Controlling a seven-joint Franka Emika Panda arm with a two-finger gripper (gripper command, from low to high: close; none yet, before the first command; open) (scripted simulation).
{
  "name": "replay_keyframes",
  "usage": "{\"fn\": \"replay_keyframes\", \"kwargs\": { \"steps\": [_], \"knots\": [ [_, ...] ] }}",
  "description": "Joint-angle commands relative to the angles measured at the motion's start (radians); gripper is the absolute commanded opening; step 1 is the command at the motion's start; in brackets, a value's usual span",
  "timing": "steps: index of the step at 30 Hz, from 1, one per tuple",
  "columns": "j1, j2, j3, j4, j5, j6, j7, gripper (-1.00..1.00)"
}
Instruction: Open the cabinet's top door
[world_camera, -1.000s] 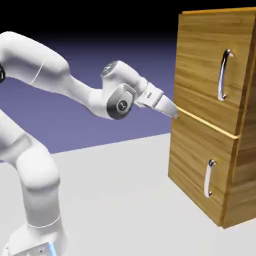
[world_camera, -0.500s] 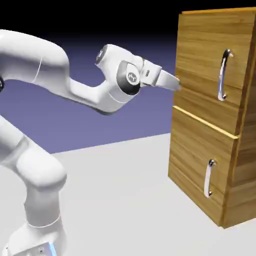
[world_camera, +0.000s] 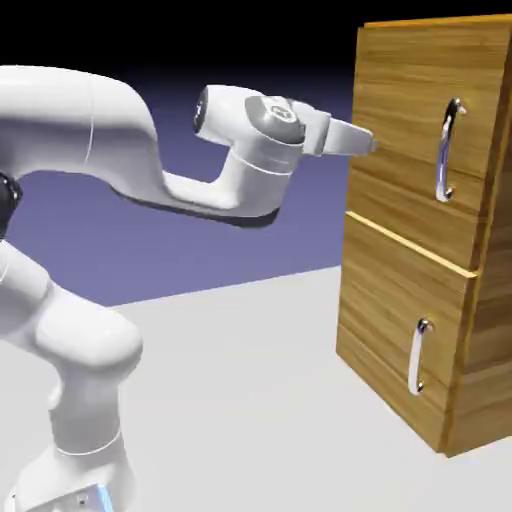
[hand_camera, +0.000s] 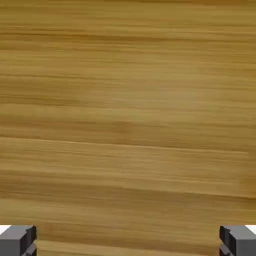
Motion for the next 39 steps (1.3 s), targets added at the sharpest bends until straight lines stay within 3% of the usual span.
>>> {"fn": "replay_keyframes", "kwargs": {
  "steps": [1, 22, 30, 31, 39],
  "knots": [
    [0.016, -0.004, -0.017, 0.011, -0.044, 0.0, 0.034, 0.0],
    [0.341, -0.077, -0.367, 0.249, -0.957, 0.002, 0.741, 0.0],
    [0.553, -0.02, -0.522, 0.394, -0.992, -0.012, 0.763, 0.0],
    [0.554, -0.02, -0.523, 0.394, -0.992, -0.012, 0.763, -1.0],
    [0.3, 0.029, -0.326, 0.243, -0.916, -0.106, 0.803, -1.0]
  ]
}}
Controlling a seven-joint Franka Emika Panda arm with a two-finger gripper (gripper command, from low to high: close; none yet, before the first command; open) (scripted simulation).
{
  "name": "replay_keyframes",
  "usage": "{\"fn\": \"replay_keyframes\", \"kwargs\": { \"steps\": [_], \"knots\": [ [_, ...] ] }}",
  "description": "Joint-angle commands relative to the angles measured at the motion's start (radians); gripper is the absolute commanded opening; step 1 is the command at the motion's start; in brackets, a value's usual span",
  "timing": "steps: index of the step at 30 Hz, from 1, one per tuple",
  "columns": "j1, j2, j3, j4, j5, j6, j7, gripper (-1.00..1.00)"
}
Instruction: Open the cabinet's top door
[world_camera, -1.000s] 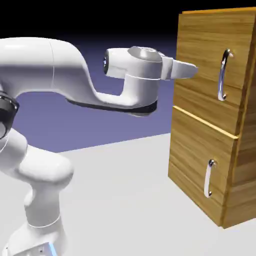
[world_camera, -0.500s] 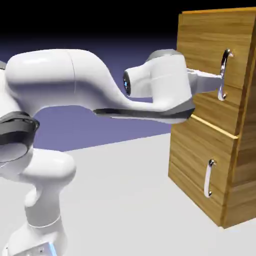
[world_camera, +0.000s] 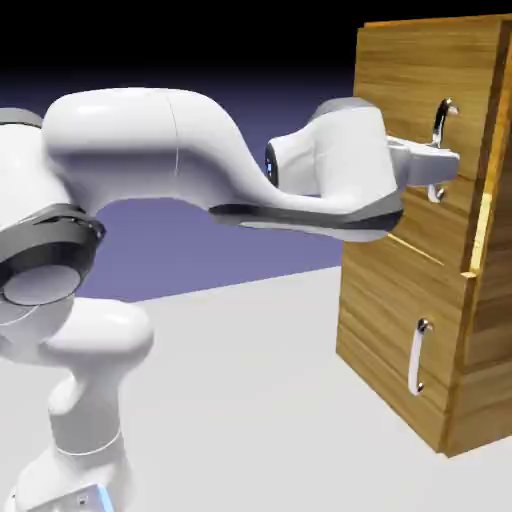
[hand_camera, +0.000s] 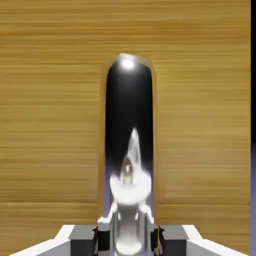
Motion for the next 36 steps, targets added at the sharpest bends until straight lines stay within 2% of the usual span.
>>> {"fn": "replay_keyframes", "kwargs": {
  "steps": [1, 17, 31, 36],
  "knots": [
    [-0.036, 0.005, 0.03, -0.02, 0.014, -0.012, 0.004, -1.0],
    [-0.616, -0.004, 0.553, -0.28, 0.303, -0.144, -0.002, -1.0],
    [-1.123, -0.112, 1.02, -0.411, 0.603, -0.11, -0.011, -1.0],
    [-1.186, -0.205, 1.122, -0.483, 0.82, -0.162, -0.144, -1.0]
  ]
}}
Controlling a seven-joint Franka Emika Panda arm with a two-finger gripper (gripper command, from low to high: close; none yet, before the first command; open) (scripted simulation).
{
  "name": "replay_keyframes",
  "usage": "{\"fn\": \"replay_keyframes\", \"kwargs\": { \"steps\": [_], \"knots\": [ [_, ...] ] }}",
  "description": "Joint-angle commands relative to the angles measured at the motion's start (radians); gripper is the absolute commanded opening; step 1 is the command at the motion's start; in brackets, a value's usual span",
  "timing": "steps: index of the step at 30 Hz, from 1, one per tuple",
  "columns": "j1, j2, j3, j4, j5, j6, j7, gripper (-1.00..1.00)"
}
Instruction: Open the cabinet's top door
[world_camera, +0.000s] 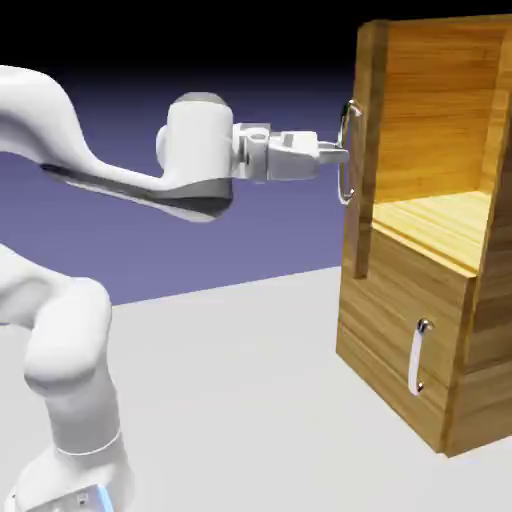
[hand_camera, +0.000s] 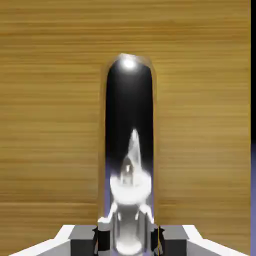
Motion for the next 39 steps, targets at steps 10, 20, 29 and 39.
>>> {"fn": "replay_keyframes", "kwargs": {
  "steps": [10, 20, 29, 39],
  "knots": [
    [0.046, -0.165, 0.194, -0.098, 0.436, -0.281, -0.25, -1.0],
    [0.082, -0.191, 0.499, -0.016, 0.793, -0.715, -0.345, -1.0],
    [-0.069, -0.113, 0.808, 0.231, 1.016, -1.106, -0.364, -1.0],
    [-0.4, -0.081, 1.112, 0.593, 1.166, -1.458, -0.405, -1.0]
  ]
}}
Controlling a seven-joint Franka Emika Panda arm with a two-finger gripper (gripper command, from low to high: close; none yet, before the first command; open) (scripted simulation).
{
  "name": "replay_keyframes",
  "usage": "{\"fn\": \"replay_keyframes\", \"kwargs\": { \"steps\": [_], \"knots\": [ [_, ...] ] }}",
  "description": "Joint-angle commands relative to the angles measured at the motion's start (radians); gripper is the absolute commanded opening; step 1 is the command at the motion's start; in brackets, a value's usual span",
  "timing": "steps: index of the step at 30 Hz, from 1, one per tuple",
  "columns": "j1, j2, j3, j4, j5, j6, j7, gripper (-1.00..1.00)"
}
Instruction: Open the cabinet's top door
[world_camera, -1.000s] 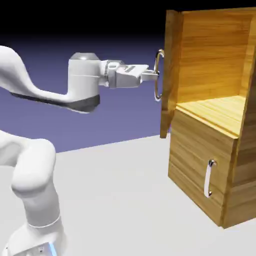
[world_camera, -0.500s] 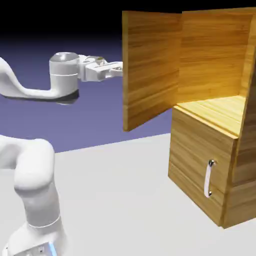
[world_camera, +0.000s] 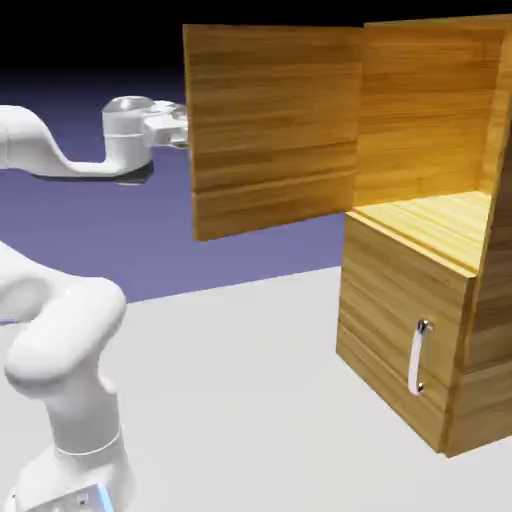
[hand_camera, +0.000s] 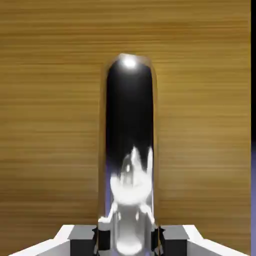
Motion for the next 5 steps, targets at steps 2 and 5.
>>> {"fn": "replay_keyframes", "kwargs": {
  "steps": [2, 5],
  "knots": [
    [-0.07, -0.008, 0.048, 0.072, 0.021, -0.058, -0.015, -1.0],
    [-0.126, -0.017, 0.082, 0.131, 0.037, -0.103, -0.029, 1.0]
  ]
}}
